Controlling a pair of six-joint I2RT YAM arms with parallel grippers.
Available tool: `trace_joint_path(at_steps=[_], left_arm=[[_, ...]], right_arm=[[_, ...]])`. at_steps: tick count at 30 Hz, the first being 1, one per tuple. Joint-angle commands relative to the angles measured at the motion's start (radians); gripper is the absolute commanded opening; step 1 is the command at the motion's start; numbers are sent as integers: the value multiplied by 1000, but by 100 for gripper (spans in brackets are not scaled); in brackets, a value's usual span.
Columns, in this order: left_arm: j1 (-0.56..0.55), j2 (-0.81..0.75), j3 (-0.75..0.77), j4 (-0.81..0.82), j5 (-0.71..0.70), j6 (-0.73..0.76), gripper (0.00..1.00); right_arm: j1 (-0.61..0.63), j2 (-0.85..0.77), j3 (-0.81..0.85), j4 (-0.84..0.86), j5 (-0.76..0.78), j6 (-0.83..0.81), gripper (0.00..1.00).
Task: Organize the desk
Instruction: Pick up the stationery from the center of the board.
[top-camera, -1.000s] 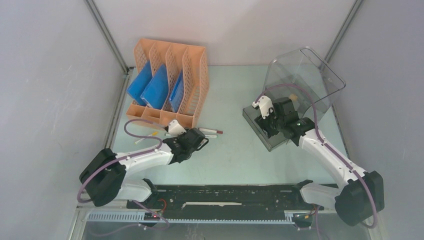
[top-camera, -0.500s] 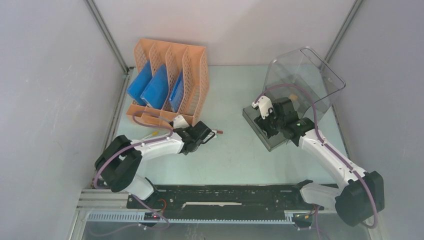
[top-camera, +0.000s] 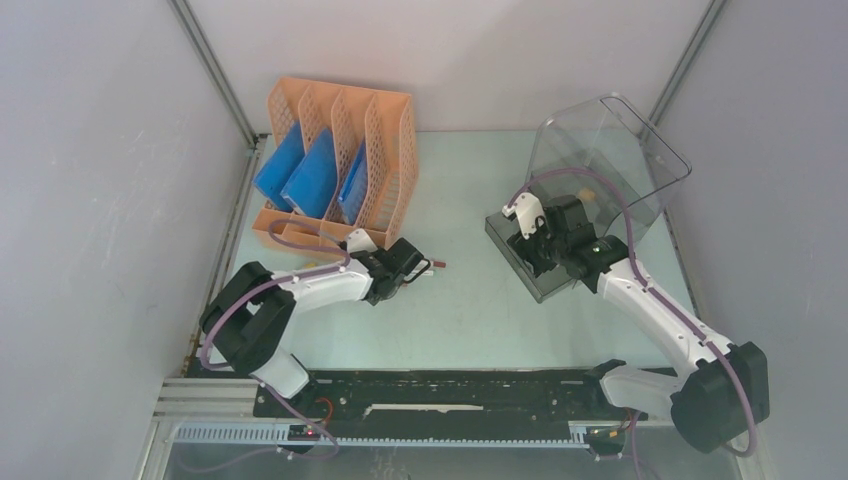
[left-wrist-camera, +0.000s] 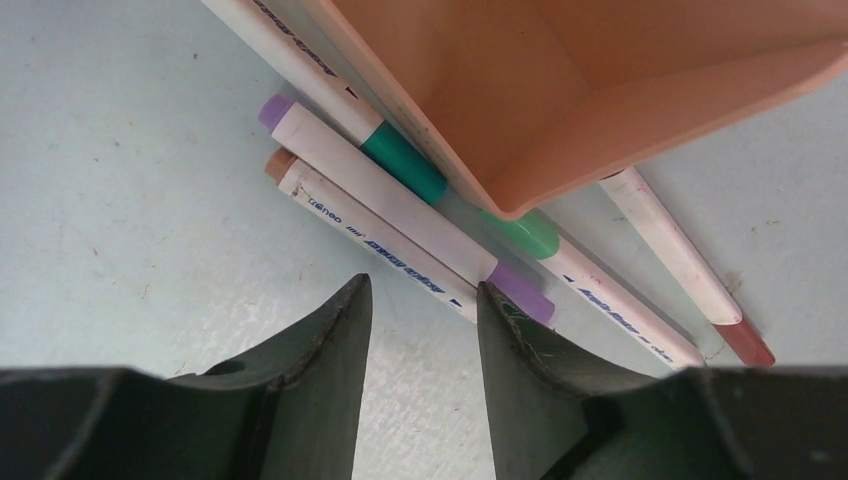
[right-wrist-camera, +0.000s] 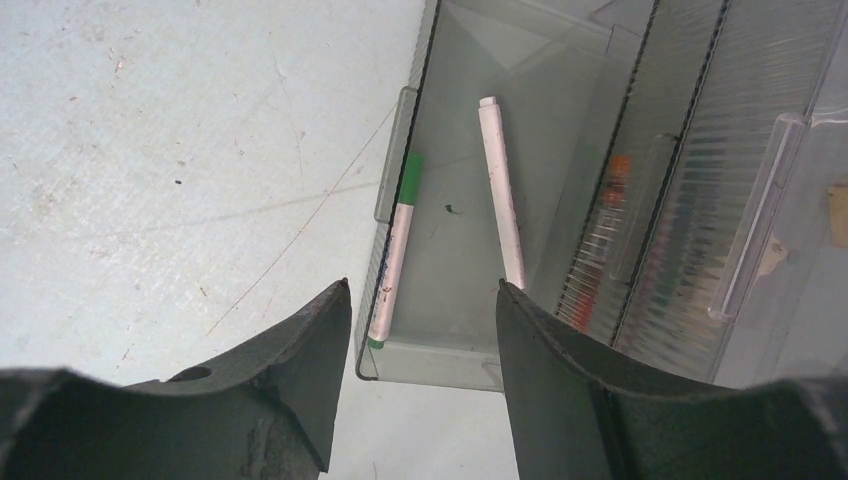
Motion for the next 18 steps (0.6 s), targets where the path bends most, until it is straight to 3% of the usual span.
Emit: trace_joint_path(at_steps=[1, 10, 18], left_arm=[[12, 16, 31, -18, -1, -22, 49], [14, 17, 26, -42, 5, -31, 45], [15, -14, -5, -46, -4, -43, 54]], right_arm=[[10, -21, 25, 6, 0, -15, 63], [10, -21, 26, 7, 3, -16, 63], [11, -21, 25, 5, 2, -16, 63]])
